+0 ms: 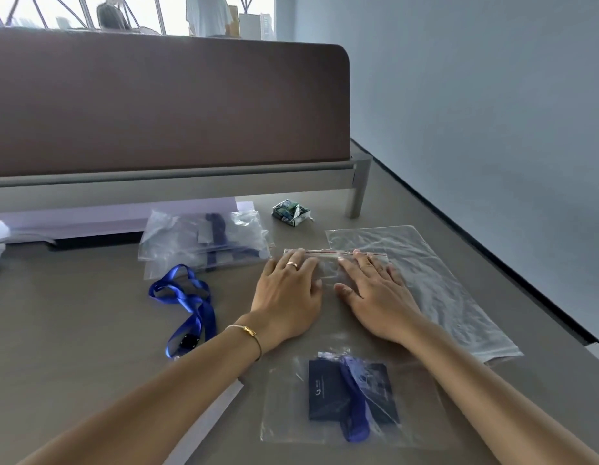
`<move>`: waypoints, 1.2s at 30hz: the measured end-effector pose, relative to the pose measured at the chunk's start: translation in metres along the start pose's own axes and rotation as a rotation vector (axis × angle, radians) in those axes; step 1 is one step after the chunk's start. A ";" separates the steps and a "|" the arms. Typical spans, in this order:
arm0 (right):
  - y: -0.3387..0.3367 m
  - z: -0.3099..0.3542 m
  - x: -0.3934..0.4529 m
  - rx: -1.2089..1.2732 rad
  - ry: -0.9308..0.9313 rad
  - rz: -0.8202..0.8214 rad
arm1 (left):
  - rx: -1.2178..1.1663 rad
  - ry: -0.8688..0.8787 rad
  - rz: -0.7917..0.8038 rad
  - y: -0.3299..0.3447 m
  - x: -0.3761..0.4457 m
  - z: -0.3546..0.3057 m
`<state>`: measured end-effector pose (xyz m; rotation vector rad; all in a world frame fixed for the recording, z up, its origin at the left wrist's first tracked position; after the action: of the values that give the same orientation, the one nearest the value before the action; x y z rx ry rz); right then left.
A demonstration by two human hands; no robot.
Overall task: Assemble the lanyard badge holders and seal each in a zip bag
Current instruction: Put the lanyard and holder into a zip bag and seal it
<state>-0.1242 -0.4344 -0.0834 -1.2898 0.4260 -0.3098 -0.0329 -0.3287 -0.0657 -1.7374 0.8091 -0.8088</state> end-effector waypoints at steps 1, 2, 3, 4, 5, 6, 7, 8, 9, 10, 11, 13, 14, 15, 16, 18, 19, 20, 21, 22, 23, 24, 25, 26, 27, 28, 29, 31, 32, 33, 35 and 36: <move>0.001 -0.001 -0.001 -0.001 -0.004 -0.001 | -0.003 -0.033 0.028 0.004 -0.001 0.003; 0.001 -0.001 -0.001 -0.001 -0.009 -0.013 | -0.013 -0.060 0.048 0.005 -0.001 0.006; 0.000 0.001 -0.002 0.002 -0.014 -0.026 | -0.023 -0.073 0.053 0.004 0.000 0.008; -0.001 0.001 -0.002 0.009 -0.020 -0.035 | -0.043 -0.072 0.051 0.002 0.002 0.009; -0.002 0.002 -0.003 0.021 -0.032 -0.047 | -0.070 -0.062 0.042 -0.002 0.004 0.009; -0.004 0.003 -0.004 0.045 -0.048 -0.064 | -0.093 -0.052 0.020 -0.008 0.008 0.011; -0.007 0.003 -0.005 0.082 -0.063 -0.089 | -0.098 -0.046 -0.001 -0.014 0.015 0.013; -0.011 0.003 -0.005 0.127 -0.077 -0.121 | -0.093 -0.053 -0.009 -0.020 0.023 0.017; -0.015 0.003 -0.006 0.169 -0.089 -0.153 | -0.079 -0.071 0.003 -0.024 0.031 0.021; -0.020 0.002 -0.007 0.200 -0.099 -0.183 | -0.059 -0.086 0.024 -0.028 0.039 0.025; -0.024 0.002 -0.007 0.217 -0.109 -0.211 | -0.043 -0.093 0.044 -0.030 0.045 0.028; -0.031 0.003 -0.009 0.222 -0.128 -0.252 | -0.028 -0.092 0.059 -0.032 0.051 0.031; -0.034 0.003 -0.010 0.224 -0.135 -0.265 | -0.032 -0.089 0.055 -0.034 0.052 0.032; -0.035 0.004 -0.011 0.227 -0.142 -0.274 | -0.043 -0.086 0.044 -0.035 0.052 0.032; -0.037 0.005 -0.012 0.231 -0.149 -0.282 | -0.049 -0.081 0.026 -0.037 0.051 0.032; -0.043 0.008 -0.015 0.231 -0.168 -0.316 | -0.043 -0.070 0.003 -0.041 0.047 0.030; -0.047 0.011 -0.018 0.232 -0.179 -0.337 | -0.047 -0.064 -0.010 -0.043 0.044 0.029; -0.052 0.014 -0.021 0.235 -0.191 -0.358 | -0.065 -0.058 -0.026 -0.046 0.041 0.027; -0.056 0.018 -0.024 0.239 -0.205 -0.378 | -0.098 -0.055 -0.040 -0.049 0.038 0.026; -0.060 0.022 -0.026 0.241 -0.218 -0.396 | -0.142 -0.052 -0.052 -0.052 0.033 0.025; -0.065 0.025 -0.028 0.239 -0.229 -0.410 | -0.190 -0.048 -0.065 -0.056 0.030 0.025; -0.068 0.029 -0.029 0.232 -0.238 -0.418 | -0.236 -0.040 -0.081 -0.060 0.024 0.023; -0.073 0.035 -0.030 0.220 -0.251 -0.425 | -0.273 -0.028 -0.098 -0.065 0.019 0.022; -0.078 0.043 -0.031 0.206 -0.267 -0.433 | -0.298 -0.011 -0.120 -0.070 0.014 0.020; -0.082 0.052 -0.030 0.192 -0.282 -0.437 | -0.315 0.003 -0.143 -0.074 0.008 0.018; -0.086 0.061 -0.028 0.175 -0.287 -0.431 | -0.330 0.010 -0.166 -0.079 0.003 0.017; -0.089 0.069 -0.023 0.158 -0.285 -0.412 | -0.345 0.015 -0.188 -0.083 -0.002 0.016; -0.089 0.081 -0.010 0.145 -0.265 -0.354 | -0.366 0.031 -0.223 -0.090 -0.009 0.016; -0.089 0.083 -0.003 0.152 -0.248 -0.330 | -0.375 0.033 -0.237 -0.094 -0.012 0.017; -0.089 0.083 0.003 0.162 -0.228 -0.319 | -0.385 0.025 -0.251 -0.096 -0.015 0.021; -0.092 0.082 0.008 0.180 -0.202 -0.320 | -0.404 -0.020 -0.292 -0.103 -0.020 0.035; -0.092 0.081 0.009 0.180 -0.197 -0.322 | -0.394 -0.043 -0.313 -0.106 -0.022 0.043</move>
<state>-0.0768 -0.3924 0.0223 -1.1965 0.0196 -0.4758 0.0054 -0.2607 0.0212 -2.2643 0.7093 -0.8540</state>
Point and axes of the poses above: each hand's wrist, its own x-axis towards the middle knuckle, its own y-axis out of the palm, z = x × y, the point moved 10 cm from there along x, towards the middle knuckle, and after that the axes turned 7 degrees about z, right-handed, at the moved point
